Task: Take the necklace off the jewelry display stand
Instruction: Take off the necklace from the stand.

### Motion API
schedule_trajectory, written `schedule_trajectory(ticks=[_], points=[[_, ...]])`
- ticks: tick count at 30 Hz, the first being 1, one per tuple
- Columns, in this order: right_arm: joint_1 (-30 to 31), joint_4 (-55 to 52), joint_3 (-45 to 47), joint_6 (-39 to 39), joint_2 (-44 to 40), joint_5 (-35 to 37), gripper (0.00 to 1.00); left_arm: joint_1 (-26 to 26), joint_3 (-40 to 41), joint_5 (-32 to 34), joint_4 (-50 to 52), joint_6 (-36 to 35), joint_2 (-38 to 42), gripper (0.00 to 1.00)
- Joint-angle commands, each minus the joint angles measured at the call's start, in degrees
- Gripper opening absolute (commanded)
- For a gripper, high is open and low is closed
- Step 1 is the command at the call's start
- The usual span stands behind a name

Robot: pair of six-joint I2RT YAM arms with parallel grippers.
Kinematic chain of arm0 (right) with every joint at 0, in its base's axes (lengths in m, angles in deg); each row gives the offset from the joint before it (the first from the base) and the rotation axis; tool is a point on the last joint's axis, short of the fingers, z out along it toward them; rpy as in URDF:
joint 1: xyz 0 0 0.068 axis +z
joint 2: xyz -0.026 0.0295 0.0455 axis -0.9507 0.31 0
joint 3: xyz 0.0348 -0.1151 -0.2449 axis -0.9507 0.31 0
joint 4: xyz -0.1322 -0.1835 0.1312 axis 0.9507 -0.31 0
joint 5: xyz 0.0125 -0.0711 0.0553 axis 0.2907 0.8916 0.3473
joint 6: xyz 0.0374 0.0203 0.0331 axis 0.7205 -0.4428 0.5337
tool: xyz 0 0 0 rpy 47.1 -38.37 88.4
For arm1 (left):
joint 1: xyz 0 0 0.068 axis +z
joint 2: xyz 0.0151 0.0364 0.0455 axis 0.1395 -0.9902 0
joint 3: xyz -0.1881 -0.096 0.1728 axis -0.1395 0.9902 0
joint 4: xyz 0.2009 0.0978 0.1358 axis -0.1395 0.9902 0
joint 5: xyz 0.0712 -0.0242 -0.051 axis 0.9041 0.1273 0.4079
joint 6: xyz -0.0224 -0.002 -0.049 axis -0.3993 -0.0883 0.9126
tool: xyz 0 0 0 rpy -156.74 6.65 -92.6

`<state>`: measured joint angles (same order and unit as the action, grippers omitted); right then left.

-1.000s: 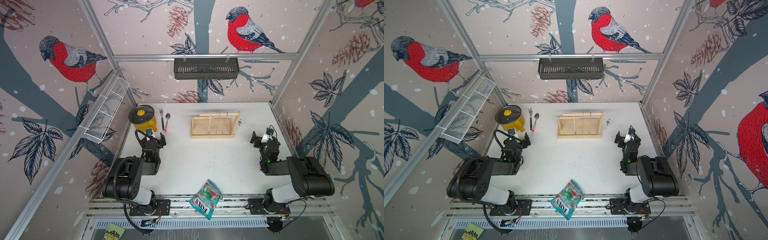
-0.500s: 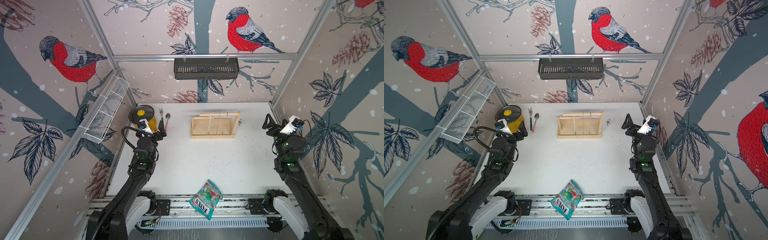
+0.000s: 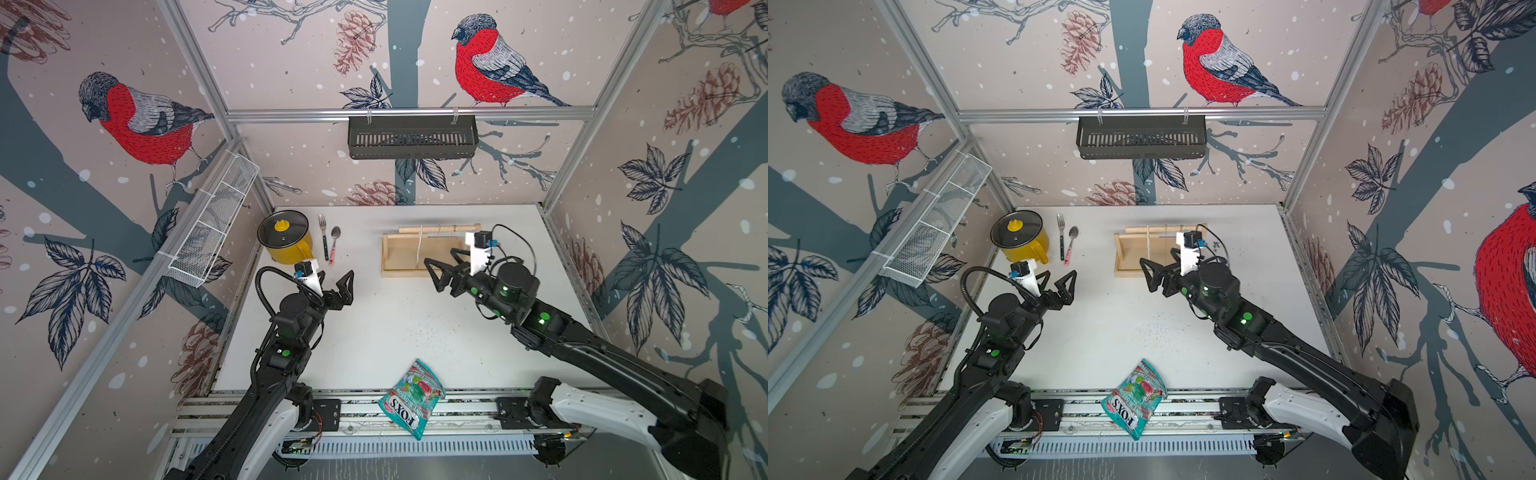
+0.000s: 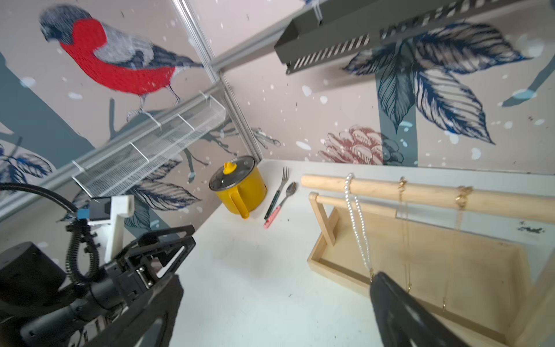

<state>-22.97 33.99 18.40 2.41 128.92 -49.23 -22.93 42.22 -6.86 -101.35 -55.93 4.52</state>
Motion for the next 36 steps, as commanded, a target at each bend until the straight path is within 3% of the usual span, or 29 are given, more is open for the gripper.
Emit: schedule_trajectory(ticks=[1, 11, 17, 24, 36], points=[[0.6, 0.5, -2.8, 3.3, 5.7, 3.7, 0.94, -0.1, 1.3, -2.1, 2.6, 0.9, 2.3, 0.97], [0.9, -0.8, -11.3, 5.3, 20.3, 9.7, 0.86, 0.0, 3.0, -2.6, 2.6, 2.9, 5.2, 0.97], [-0.3, -4.3, -17.6, 3.9, 26.1, 12.4, 0.75, -0.1, 2.2, -4.9, 3.9, 4.7, 4.9, 0.97], [-0.6, -7.8, -20.9, 2.4, 30.2, 14.6, 0.65, -0.1, 3.5, -5.0, 3.4, 5.2, 6.9, 0.97], [-0.9, -4.3, -21.4, -1.3, 33.0, 19.1, 0.50, -0.1, 3.8, -5.8, 2.9, 5.6, 6.5, 0.97]])
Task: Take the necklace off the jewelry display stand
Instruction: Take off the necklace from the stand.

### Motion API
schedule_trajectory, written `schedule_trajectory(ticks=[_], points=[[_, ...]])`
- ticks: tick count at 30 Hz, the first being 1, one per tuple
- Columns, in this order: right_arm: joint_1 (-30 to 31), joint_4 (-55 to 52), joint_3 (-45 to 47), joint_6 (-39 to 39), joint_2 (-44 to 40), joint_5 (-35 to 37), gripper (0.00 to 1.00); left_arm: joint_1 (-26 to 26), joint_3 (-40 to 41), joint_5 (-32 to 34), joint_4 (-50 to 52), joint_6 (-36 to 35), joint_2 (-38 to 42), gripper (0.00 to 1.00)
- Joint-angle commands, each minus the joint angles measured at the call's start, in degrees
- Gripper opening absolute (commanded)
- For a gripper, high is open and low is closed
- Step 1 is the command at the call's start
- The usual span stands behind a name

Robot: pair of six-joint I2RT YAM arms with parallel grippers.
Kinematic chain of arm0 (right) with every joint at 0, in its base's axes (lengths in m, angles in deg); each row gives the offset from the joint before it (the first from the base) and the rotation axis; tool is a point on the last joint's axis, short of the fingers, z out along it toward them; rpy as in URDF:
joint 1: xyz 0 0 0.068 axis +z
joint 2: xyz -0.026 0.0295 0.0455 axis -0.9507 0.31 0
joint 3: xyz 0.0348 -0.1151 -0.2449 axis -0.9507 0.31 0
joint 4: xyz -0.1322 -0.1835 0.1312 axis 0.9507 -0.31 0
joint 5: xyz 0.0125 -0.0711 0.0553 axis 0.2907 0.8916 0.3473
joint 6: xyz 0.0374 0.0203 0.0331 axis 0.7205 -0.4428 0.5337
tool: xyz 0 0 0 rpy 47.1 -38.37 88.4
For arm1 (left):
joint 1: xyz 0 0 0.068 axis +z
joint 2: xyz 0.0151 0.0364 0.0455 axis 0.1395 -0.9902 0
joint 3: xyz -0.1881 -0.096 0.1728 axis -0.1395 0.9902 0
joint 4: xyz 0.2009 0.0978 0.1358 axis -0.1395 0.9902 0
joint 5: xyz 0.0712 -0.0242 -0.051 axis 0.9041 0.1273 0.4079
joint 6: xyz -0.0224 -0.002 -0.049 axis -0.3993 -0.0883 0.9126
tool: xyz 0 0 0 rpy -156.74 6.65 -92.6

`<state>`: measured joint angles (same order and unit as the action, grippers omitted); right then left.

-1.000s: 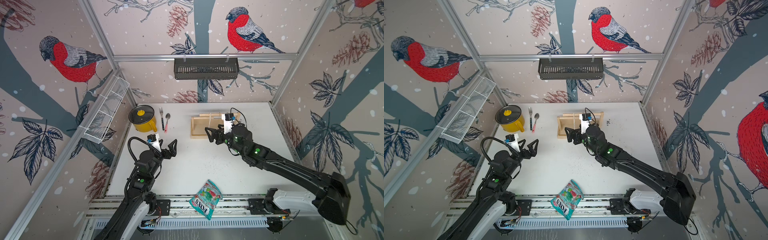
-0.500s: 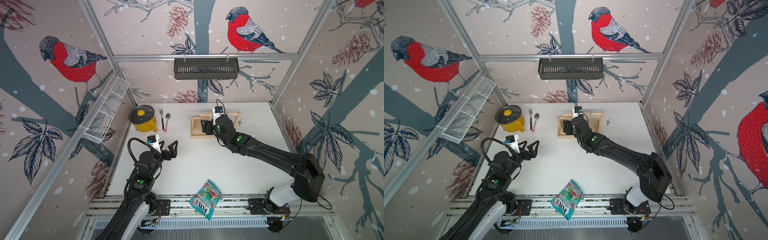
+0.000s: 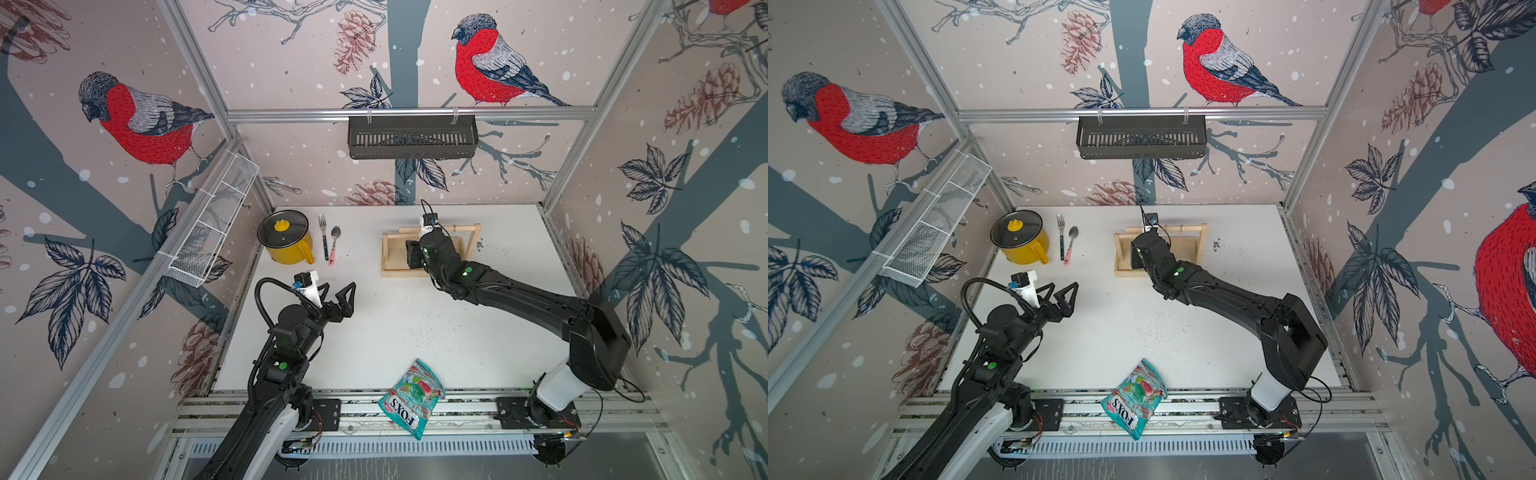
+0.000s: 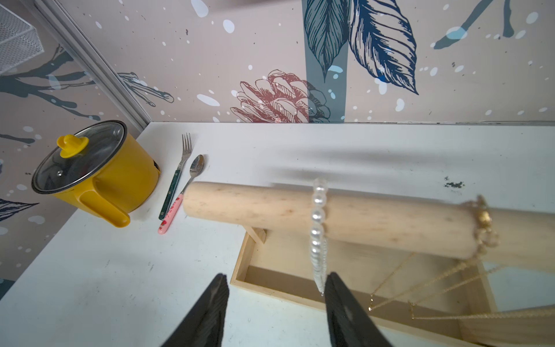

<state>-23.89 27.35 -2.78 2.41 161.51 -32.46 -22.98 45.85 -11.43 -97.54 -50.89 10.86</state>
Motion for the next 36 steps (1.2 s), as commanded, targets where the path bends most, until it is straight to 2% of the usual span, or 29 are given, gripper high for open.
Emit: schedule_trajectory(ticks=[1, 6, 24, 32, 36], points=[[-0.1, 3.0, -0.1, -1.5, 0.6, 2.5, 0.49, 0.0, 0.3, -1.2, -0.9, 0.6, 0.2, 0.97], [-0.2, 5.7, 0.5, -1.9, 1.5, 4.4, 0.46, -0.1, 0.5, -1.6, -1.0, 0.9, 0.5, 0.97], [-0.2, 17.4, 4.2, -7.1, 2.8, 7.4, 0.44, -0.1, 1.1, -2.1, -1.7, 1.4, 0.2, 0.97], [-0.2, 21.3, 5.3, -9.6, 3.8, 5.9, 0.34, -0.1, 1.5, -2.5, -2.1, 2.1, 0.4, 0.97], [-0.2, 22.1, 5.4, -10.3, 4.1, 6.2, 0.25, -0.1, 1.7, -2.8, -2.4, 2.1, 0.4, 0.97]])
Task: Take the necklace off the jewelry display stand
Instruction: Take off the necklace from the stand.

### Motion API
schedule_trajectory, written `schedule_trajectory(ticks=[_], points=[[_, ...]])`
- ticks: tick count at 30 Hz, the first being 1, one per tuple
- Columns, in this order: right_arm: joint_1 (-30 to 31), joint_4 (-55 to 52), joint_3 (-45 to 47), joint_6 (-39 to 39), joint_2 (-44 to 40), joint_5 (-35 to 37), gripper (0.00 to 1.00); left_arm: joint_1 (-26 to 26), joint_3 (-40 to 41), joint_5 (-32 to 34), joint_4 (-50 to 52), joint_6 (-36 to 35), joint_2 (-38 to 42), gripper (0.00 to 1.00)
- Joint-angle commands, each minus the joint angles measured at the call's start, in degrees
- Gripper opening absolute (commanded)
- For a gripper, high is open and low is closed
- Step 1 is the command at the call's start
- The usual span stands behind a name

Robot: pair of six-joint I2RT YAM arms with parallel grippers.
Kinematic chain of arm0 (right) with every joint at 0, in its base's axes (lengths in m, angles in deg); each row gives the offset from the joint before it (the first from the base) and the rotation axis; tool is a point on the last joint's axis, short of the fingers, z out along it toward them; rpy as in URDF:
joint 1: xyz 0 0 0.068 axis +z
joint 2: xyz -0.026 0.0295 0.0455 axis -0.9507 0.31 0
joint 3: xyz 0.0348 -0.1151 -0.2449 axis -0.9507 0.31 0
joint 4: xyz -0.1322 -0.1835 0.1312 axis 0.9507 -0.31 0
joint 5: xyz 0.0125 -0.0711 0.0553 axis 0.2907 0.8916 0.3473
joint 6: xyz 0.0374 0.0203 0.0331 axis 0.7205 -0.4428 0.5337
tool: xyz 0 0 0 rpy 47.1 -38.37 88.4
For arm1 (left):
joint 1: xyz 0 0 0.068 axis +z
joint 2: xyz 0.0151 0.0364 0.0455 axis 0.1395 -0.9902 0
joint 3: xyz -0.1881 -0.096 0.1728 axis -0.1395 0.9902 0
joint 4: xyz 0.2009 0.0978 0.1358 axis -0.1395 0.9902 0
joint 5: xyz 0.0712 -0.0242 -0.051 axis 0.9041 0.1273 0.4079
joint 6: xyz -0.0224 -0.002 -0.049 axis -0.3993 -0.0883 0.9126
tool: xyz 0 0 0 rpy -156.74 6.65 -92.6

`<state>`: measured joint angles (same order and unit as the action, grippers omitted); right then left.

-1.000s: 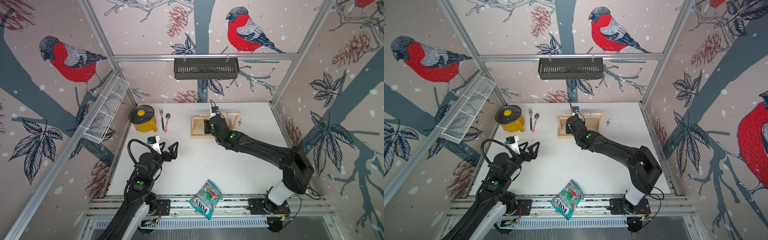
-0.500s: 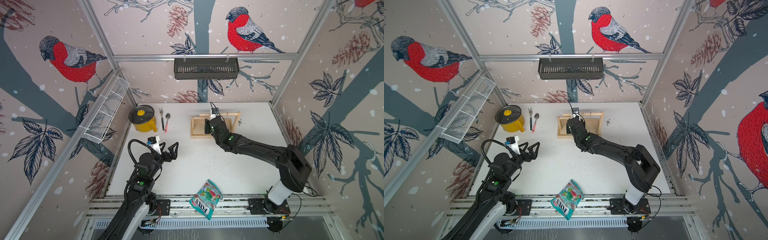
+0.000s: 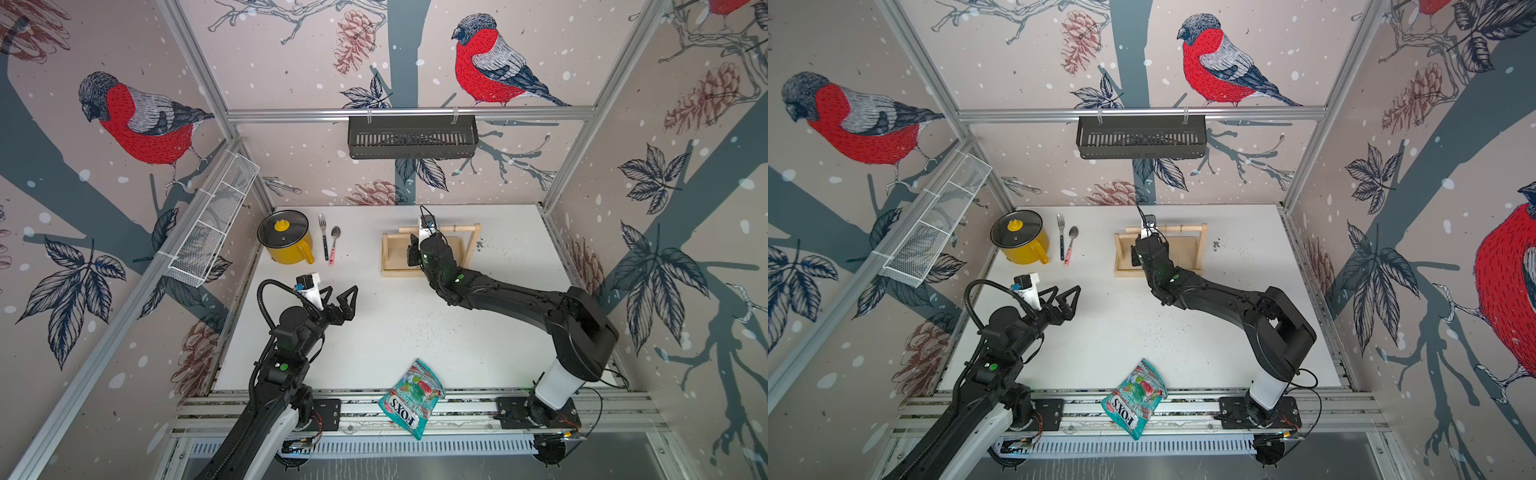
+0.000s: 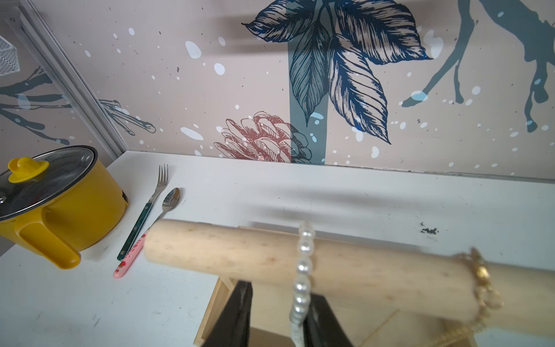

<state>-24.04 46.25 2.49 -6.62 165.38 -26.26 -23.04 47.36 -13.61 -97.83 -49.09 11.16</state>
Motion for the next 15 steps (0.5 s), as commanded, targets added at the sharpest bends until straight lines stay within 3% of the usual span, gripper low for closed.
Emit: schedule_trajectory(ticks=[1, 9, 15], points=[[-0.1, 3.4, 0.2, -1.5, 0.2, 0.3, 0.23, 0.0, 0.3, -0.7, -2.5, 0.4, 0.1, 0.97], [0.0, 3.4, 0.0, -2.8, 0.0, 0.4, 0.07, 0.0, 0.6, -1.0, -3.8, 0.9, -0.7, 0.97], [0.6, 3.1, -0.3, -3.0, 0.2, -0.7, 0.06, 0.0, 0.9, -1.3, -4.3, 0.9, -1.2, 0.97]])
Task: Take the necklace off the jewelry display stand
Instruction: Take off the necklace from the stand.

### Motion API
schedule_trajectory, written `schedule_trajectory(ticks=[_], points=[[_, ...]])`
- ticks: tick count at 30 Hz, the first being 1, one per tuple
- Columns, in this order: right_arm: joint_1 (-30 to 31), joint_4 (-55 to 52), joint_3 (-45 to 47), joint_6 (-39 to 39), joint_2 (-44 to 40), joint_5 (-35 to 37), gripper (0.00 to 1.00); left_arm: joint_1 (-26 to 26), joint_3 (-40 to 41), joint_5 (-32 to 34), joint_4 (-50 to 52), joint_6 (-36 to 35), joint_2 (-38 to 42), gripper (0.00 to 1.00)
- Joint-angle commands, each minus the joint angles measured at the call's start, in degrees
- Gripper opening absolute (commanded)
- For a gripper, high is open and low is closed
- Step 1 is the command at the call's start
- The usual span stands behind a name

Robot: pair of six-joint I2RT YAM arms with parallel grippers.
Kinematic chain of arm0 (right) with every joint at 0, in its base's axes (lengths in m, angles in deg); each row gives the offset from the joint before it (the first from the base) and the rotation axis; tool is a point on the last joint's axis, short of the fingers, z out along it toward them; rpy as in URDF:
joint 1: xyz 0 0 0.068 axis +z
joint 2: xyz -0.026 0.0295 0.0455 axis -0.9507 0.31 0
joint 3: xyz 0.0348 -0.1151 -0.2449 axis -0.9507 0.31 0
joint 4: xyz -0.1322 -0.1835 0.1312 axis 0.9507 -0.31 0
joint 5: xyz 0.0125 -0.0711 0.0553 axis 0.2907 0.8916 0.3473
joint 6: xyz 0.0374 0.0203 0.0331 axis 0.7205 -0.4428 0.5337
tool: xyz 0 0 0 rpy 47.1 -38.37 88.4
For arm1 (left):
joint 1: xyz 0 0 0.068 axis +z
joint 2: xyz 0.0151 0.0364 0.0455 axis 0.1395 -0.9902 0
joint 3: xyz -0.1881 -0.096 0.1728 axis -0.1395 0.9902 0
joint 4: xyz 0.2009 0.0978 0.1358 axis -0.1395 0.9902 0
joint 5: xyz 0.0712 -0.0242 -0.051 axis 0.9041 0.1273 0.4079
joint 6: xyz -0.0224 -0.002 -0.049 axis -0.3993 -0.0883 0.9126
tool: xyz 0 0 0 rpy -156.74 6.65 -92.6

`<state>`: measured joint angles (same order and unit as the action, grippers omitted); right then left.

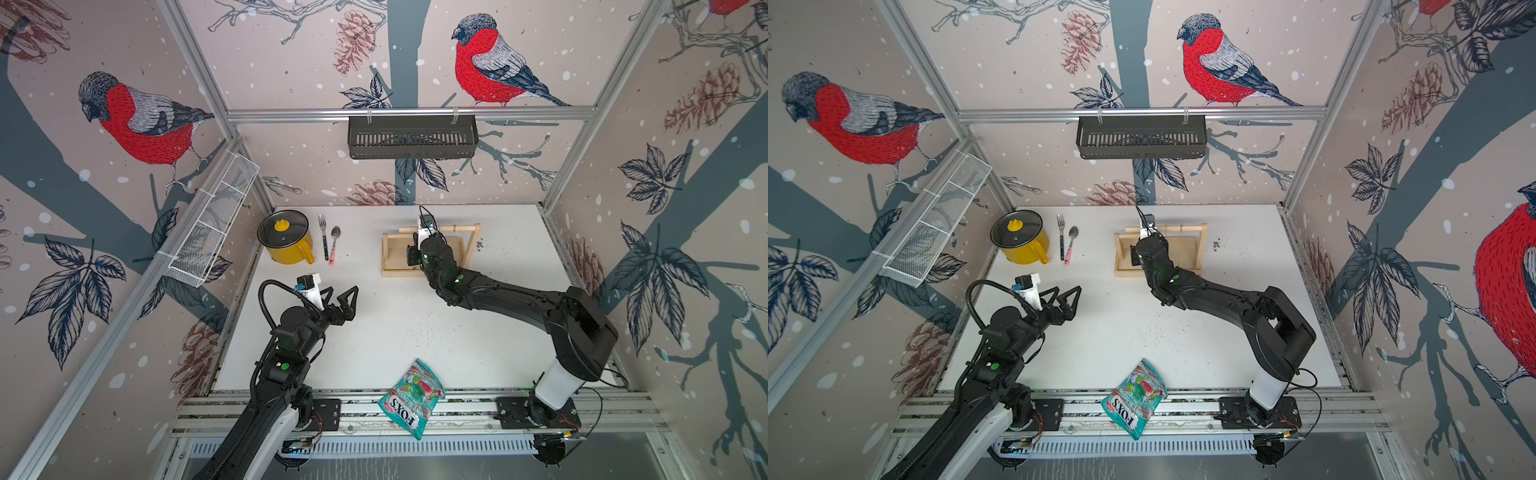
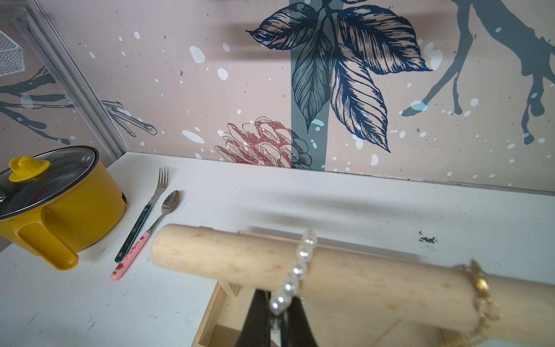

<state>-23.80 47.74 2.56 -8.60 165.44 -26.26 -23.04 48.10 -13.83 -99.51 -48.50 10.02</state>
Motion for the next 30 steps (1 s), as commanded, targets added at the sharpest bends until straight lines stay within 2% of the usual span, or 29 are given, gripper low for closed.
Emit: schedule_trajectory(ticks=[1, 13, 17, 22, 27, 30], points=[[0.5, 1.5, -0.6, -1.2, 0.2, -1.0, 0.05, 0.0, 0.1, -1.1, -2.8, 0.3, -0.2, 0.97], [3.2, -0.1, -5.2, -3.6, 2.0, -1.2, 0.04, 0.0, 0.3, -1.5, -4.9, 0.6, -1.9, 0.97], [3.7, -0.8, -6.5, -3.8, 2.7, -1.3, 0.04, 0.0, 0.5, -2.1, -9.0, 0.2, -4.2, 0.97], [4.1, -1.5, -8.0, -3.8, 3.2, -1.3, 0.03, -0.1, 1.3, -5.2, -21.7, -2.2, -13.6, 0.97], [4.3, -2.0, -9.3, -3.3, 3.6, -2.1, 0.02, -0.4, -2.6, -3.7, -27.5, -5.1, -25.5, 0.97], [4.5, -2.7, -10.3, -3.3, 4.0, -2.7, 0.02, -0.8, -4.7, -6.2, -32.1, -7.8, -31.9, 0.97]])
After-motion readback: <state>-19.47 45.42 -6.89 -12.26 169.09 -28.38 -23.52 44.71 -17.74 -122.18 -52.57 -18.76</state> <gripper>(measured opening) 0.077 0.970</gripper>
